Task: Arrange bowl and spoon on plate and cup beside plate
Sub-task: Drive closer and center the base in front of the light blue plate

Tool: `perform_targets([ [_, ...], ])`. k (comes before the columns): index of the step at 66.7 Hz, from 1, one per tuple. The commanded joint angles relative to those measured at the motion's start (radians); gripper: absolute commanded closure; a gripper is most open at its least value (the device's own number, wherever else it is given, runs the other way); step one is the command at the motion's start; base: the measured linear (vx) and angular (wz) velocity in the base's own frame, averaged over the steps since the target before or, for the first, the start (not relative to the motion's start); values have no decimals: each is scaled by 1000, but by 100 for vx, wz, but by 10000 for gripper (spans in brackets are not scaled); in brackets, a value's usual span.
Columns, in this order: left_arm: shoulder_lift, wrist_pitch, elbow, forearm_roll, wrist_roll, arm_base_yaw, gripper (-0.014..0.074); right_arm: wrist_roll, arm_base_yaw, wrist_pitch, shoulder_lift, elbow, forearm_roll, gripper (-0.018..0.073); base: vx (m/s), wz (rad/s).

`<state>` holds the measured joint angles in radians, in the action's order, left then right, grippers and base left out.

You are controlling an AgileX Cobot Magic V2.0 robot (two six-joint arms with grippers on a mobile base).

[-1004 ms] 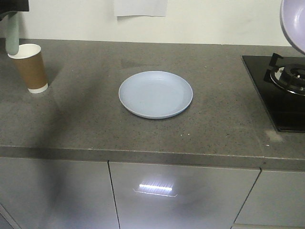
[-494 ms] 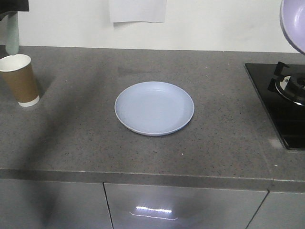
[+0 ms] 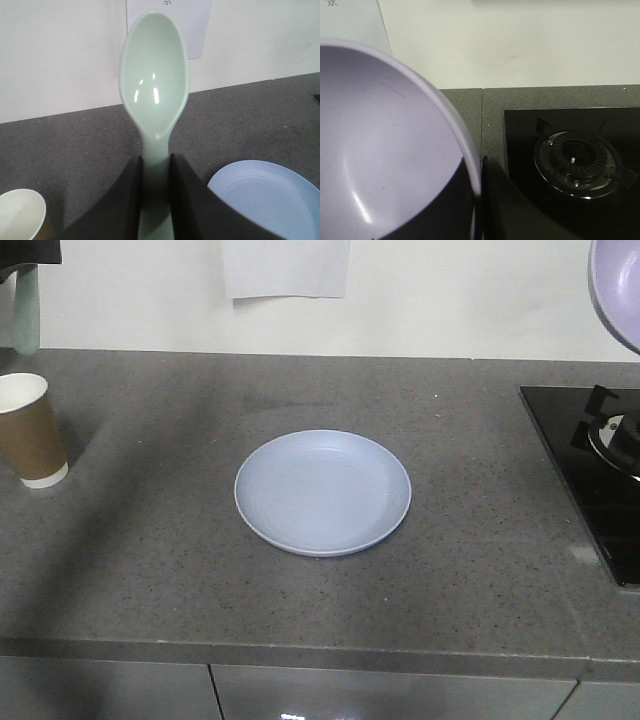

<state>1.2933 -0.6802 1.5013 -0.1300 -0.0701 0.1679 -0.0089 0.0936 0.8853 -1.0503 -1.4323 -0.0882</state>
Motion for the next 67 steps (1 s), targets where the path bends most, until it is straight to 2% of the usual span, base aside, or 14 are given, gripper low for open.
perform_targets([
  [1, -24, 70, 27, -16, 1, 6, 603, -5, 3, -78, 10, -23, -3, 570, 9, -1],
  [67, -24, 70, 27, -16, 1, 6, 603, -5, 3, -78, 10, -23, -3, 570, 5, 0],
])
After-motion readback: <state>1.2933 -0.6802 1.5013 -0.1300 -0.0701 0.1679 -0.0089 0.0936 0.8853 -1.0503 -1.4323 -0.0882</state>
